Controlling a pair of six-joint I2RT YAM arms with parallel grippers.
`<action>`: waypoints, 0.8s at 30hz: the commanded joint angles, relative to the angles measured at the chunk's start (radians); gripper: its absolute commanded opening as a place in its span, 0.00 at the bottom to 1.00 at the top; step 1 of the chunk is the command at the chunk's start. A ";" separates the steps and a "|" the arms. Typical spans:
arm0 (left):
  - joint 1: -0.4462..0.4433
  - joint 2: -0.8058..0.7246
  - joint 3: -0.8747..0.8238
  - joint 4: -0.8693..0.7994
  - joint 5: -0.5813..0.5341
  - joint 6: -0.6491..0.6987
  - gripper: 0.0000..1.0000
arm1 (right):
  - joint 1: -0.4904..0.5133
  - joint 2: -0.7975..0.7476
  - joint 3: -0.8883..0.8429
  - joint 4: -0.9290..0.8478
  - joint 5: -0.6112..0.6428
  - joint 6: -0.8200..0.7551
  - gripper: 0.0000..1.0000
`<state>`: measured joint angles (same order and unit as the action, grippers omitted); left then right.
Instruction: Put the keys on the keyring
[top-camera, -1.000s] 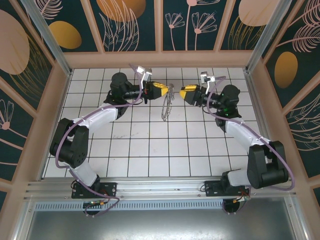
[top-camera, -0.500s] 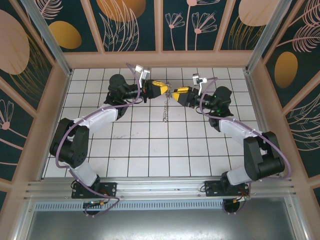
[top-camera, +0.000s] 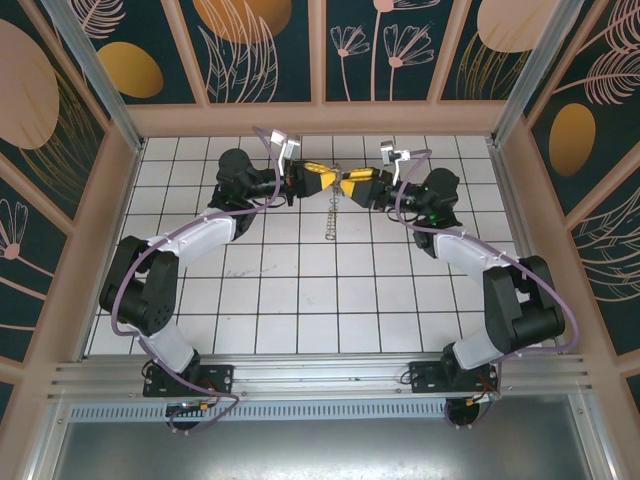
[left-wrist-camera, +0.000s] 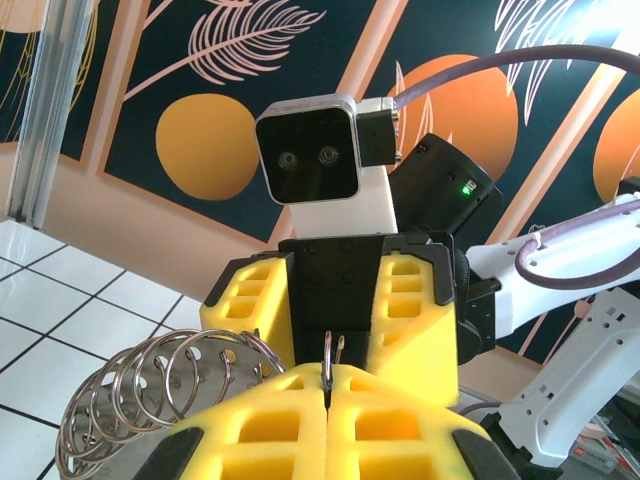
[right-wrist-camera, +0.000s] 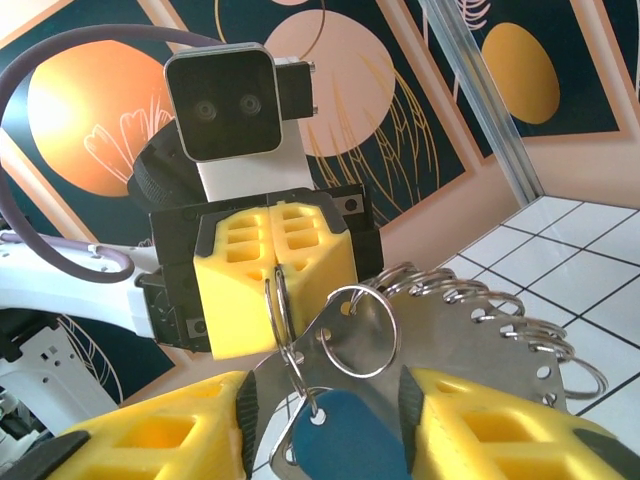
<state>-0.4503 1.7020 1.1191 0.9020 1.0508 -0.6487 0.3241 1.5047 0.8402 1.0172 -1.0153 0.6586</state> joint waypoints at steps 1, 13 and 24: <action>0.002 0.006 0.008 0.065 0.024 -0.011 0.00 | 0.009 0.011 0.037 0.055 -0.023 0.001 0.38; 0.003 0.006 0.015 0.023 0.019 0.012 0.00 | 0.014 -0.006 0.041 -0.006 -0.048 -0.038 0.00; 0.002 0.002 0.031 0.036 -0.012 -0.002 0.00 | 0.033 -0.030 0.030 -0.103 -0.045 -0.103 0.00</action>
<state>-0.4438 1.7050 1.1191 0.8856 1.0531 -0.6487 0.3355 1.4967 0.8539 0.9360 -1.0431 0.5922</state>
